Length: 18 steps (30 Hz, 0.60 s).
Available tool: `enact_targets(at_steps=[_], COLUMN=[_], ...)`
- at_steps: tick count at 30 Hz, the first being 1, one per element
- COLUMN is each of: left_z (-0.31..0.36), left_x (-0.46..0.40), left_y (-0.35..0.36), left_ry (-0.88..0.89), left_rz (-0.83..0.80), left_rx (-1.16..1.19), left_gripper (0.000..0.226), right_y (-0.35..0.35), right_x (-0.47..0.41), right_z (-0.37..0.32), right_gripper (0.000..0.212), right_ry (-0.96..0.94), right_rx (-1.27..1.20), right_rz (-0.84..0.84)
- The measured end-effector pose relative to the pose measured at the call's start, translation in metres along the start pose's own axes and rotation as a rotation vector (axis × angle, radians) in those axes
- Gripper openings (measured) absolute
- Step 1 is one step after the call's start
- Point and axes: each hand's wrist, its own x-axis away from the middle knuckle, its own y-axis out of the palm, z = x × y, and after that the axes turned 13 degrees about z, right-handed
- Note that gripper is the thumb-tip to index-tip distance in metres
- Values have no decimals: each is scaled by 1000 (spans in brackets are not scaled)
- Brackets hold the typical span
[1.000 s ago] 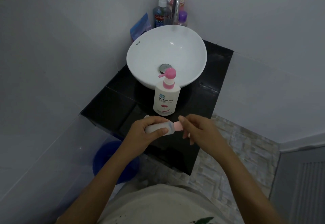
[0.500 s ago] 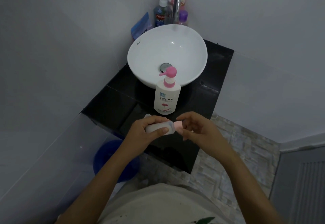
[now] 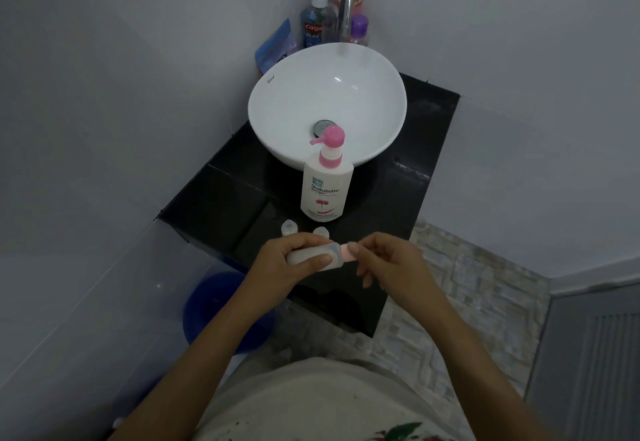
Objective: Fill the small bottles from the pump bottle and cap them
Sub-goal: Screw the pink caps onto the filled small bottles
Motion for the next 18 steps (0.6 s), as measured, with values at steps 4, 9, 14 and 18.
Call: enact_targets(at_steps=[4, 9, 14, 18], left_z=[0, -2, -8, -12], left_x=[-1, -3, -5, -6], left_y=[2, 4, 6, 10], left_ry=[-8, -24, -64, 20], left_rz=[5, -7, -32, -25], left_rx=[5, -14, -24, -114], left_gripper=[28, 24, 21, 30], right_y=[-3, 0, 9, 9], right_x=[1, 0, 3, 5], right_z=[-2, 3, 12, 14], right_gripper=[14, 10, 13, 12], right_ry=[-25, -1, 66, -41], right_rx=[-40, -15, -44, 15], right_rz=[-12, -28, 22, 75])
